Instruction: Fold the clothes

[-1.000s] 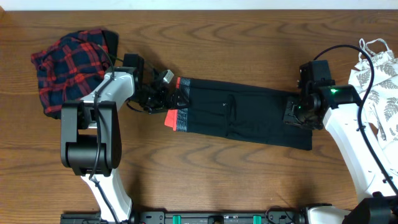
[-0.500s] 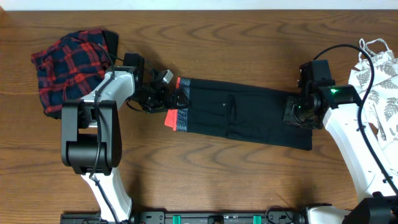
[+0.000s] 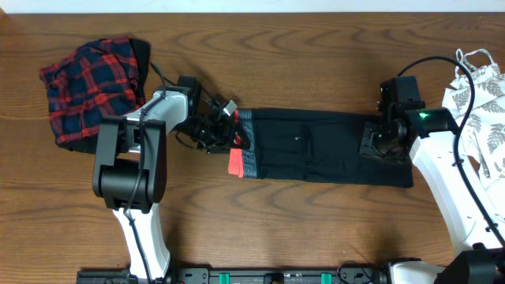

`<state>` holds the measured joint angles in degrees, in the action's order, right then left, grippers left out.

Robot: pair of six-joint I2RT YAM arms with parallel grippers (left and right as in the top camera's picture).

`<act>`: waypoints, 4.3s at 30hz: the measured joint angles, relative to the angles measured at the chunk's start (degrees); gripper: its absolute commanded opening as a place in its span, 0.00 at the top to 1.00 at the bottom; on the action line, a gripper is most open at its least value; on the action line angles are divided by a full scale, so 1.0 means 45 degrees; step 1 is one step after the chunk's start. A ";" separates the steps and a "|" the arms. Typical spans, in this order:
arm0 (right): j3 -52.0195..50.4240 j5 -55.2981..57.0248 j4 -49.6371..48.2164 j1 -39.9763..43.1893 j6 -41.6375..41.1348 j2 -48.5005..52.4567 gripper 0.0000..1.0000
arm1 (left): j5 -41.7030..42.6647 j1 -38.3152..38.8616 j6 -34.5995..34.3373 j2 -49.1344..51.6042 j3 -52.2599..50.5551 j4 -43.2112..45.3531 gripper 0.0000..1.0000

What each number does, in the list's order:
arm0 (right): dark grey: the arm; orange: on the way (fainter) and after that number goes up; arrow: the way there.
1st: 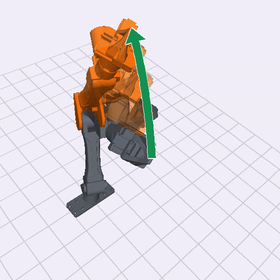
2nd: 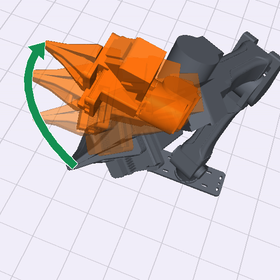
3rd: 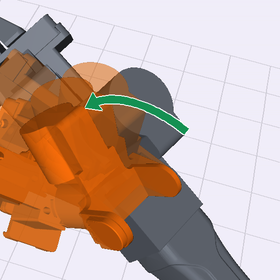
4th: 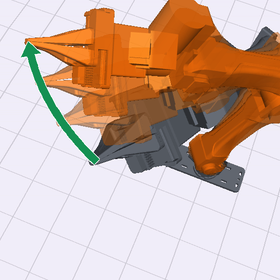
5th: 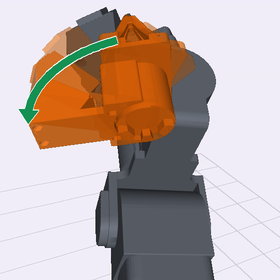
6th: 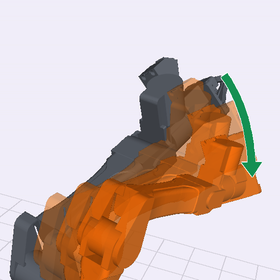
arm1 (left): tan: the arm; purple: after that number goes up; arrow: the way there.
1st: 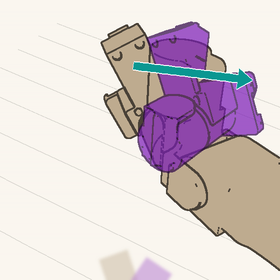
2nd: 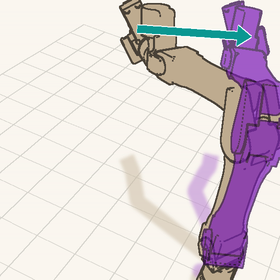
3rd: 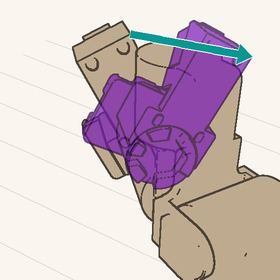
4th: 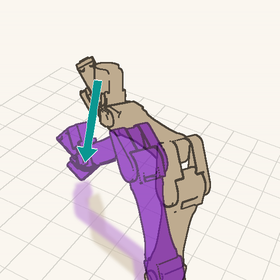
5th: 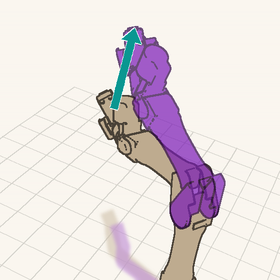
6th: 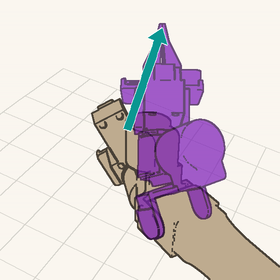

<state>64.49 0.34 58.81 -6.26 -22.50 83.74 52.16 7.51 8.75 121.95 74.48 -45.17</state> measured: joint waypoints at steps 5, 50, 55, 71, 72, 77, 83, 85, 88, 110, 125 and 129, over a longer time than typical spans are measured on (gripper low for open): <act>-0.0005 -0.0039 0.0000 0.0000 0.0000 0.0000 0.66 | -0.0049 -0.0024 0.0039 0.0083 -0.0010 0.0010 0.55; -0.0015 -0.0136 -0.0049 0.0000 0.0000 0.0000 0.66 | 0.0087 -0.2866 0.0034 -0.1263 -0.0180 0.0253 0.94; -0.0015 -0.0136 -0.0044 0.0000 0.0000 0.0000 0.66 | 0.0078 -0.3555 0.0034 -0.2385 -0.0180 0.0019 0.94; -0.0015 -0.0136 -0.0044 0.0000 0.0000 0.0000 0.66 | -0.1020 -0.4789 0.0029 -0.4163 -0.0185 -0.0801 0.93; -0.0015 -0.0136 -0.0044 0.0000 0.0000 0.0000 0.66 | -0.1103 -0.4770 0.0034 -0.4163 -0.0185 -0.0913 0.92; -0.0015 -0.0175 -0.0063 0.0000 0.0005 0.0000 0.67 | -0.1579 -0.4707 0.0102 -0.4163 -0.0189 -0.1792 0.57; -0.0039 -0.2288 -0.1996 -0.0253 0.1350 0.0000 0.72 | -0.2414 -0.4707 0.0034 -0.4163 -0.0189 -0.2249 0.37; -0.0039 -0.2929 -0.2764 -0.0656 0.1860 0.0000 0.84 | -0.2628 -0.4707 0.0024 -0.4163 -0.0189 -0.2225 0.38; -0.0034 -0.3487 -0.3949 -0.1574 0.2448 0.0034 0.94 | -0.2871 -0.4707 0.0029 -0.4163 -0.0189 -0.2171 0.37; -0.0039 -0.3351 -0.6334 -0.3084 0.2492 0.4425 0.99 | -0.5945 -0.4707 -0.0374 -0.3118 -0.0253 0.0423 0.28; -0.0039 -0.3415 -0.6295 -0.3089 0.2477 0.4639 0.98 | -0.3609 -0.4736 -0.0369 -0.1336 -0.0175 0.0758 0.27; -0.0039 -0.3415 -0.6271 -0.3089 0.2477 0.4639 0.98 | -0.3157 -0.4736 -0.0350 -0.1049 0.0068 0.0170 0.27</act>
<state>64.31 -15.03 30.59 -20.16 -11.35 104.62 37.95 -13.80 7.18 117.23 74.78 -44.40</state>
